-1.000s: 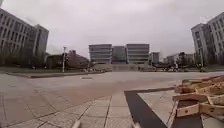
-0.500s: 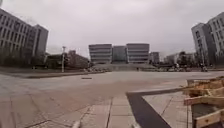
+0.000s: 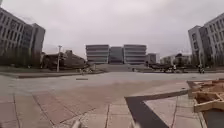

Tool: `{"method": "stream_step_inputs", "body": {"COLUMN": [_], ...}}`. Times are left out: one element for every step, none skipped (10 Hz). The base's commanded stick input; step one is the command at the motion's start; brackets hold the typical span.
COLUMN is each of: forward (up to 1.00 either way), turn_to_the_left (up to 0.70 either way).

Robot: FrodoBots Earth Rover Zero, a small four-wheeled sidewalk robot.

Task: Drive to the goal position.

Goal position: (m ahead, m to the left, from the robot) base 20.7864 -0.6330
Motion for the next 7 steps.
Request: {"method": "stream_step_inputs", "body": {"forward": [0.7, 0.7, 0.7, 0.7, 0.7, 0.7, 0.7], "turn_to_the_left": [0.0, 0.0, 0.0, 0.0, 0.0, 0.0, 0.0]}}
